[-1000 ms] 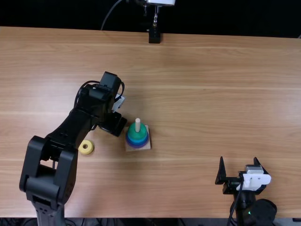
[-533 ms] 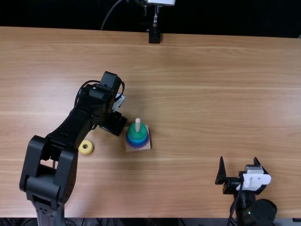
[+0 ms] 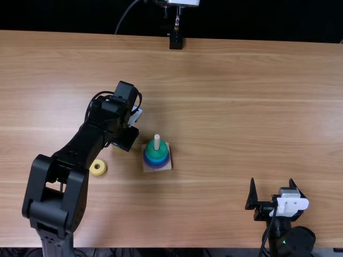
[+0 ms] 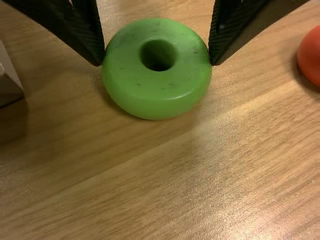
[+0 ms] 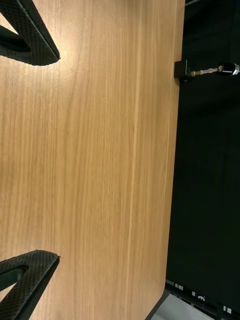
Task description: Build the Hanoi tower: stack the rings onto the peg from bottom to top in this color order: purple, dark blue, light blue, dark green, light green, yellow, orange.
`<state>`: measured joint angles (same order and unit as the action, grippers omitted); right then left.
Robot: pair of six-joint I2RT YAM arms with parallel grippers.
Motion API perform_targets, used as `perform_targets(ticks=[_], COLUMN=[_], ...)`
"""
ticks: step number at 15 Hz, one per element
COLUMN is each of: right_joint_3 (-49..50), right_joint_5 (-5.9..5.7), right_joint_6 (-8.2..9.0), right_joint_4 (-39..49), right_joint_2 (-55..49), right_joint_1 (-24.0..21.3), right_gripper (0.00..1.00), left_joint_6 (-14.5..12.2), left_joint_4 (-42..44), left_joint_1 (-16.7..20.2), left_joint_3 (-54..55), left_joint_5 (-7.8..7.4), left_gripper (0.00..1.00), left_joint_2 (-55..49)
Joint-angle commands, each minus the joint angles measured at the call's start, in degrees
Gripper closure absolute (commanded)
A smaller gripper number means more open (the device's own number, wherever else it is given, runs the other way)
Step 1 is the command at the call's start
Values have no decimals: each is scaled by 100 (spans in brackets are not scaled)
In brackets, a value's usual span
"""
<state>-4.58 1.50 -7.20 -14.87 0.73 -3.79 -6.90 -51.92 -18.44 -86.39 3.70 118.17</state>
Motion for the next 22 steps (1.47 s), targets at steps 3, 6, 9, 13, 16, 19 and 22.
perform_targets(ticks=[3, 6, 9, 13, 16, 19, 22], right_joint_3=[388, 388, 388, 388, 388, 388, 388], right_joint_5=[-2, -2, -2, -2, -13, -2, -13], right_joint_6=[-8, -8, -8, -8, -8, -8, -8], right_joint_4=[-417, -417, -417, -417, -417, -417, -417], right_joint_2=[-73, -73, -73, -73, -73, -73, -73], right_joint_1=[-43, -43, -43, -43, -43, -43, -43], right_gripper=[0, 0, 0, 0, 0, 0, 0], left_joint_6=[-59, -59, -17, 46, 36, 25, -28], left_joint_4=[14, -60, -113, -124, -145, -619, -735], left_joint_1=[-20, -11, -11, -11, -2, 95, 165], left_joint_3=[-71, -115, -273, -405, -449, -431, -431], left_joint_5=[-12, 41, 41, 30, 62, -1, -22], left_gripper=[100, 100, 100, 100, 50, 0, 0], left_joint_2=[75, 22, -321, -523, -593, -532, -400])
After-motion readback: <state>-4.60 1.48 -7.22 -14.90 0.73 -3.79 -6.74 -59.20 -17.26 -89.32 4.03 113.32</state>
